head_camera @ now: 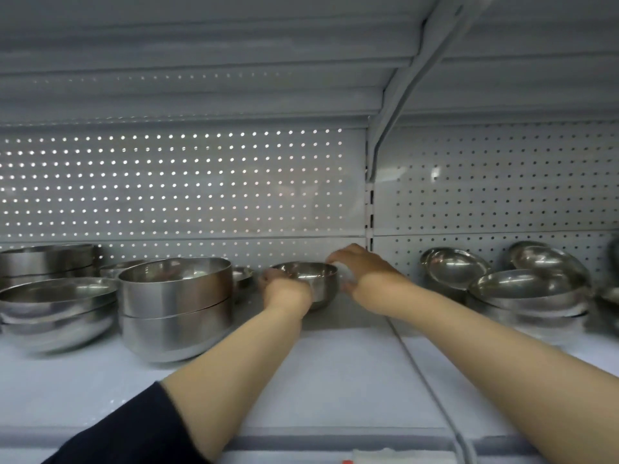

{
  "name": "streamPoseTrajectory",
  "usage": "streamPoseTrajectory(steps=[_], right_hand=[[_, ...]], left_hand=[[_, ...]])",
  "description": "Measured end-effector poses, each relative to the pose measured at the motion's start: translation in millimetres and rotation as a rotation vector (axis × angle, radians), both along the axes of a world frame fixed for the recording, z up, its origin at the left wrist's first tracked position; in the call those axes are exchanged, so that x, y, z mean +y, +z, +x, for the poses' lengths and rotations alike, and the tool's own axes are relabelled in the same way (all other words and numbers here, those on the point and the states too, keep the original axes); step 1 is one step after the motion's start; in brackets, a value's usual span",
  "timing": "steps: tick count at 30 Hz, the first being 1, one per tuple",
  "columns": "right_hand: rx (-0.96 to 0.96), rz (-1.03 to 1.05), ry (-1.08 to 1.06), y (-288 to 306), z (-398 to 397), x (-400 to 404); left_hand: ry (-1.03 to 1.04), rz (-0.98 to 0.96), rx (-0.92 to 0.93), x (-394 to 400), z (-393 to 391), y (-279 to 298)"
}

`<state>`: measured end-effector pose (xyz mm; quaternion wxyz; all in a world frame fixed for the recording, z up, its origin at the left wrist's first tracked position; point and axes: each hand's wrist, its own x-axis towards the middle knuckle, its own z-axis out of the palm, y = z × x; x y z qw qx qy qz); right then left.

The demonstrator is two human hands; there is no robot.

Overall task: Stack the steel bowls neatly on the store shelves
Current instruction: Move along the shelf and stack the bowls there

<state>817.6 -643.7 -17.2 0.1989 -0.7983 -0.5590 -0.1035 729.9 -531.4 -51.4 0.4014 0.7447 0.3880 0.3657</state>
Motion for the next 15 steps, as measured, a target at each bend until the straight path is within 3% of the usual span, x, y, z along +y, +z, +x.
streamPoseTrajectory(steps=[1, 3, 5, 11, 15], right_hand=[[0.005, 0.006, -0.018, 16, 3, -13], [0.009, 0.022, -0.051, 48, 12, -51], [-0.026, 0.013, -0.092, 70, 27, -101], [-0.131, -0.302, -0.18, 75, 73, -222], [-0.143, -0.339, -0.095, 57, 96, -249]], left_hand=[[0.042, -0.043, -0.084, -10, 2, 11], [0.028, 0.053, -0.22, -31, -2, 21], [-0.1, 0.083, -0.232, -62, 3, 32], [-0.576, 0.013, 0.269, -142, 67, 24], [-0.633, 0.004, 0.389, -163, 95, 14]])
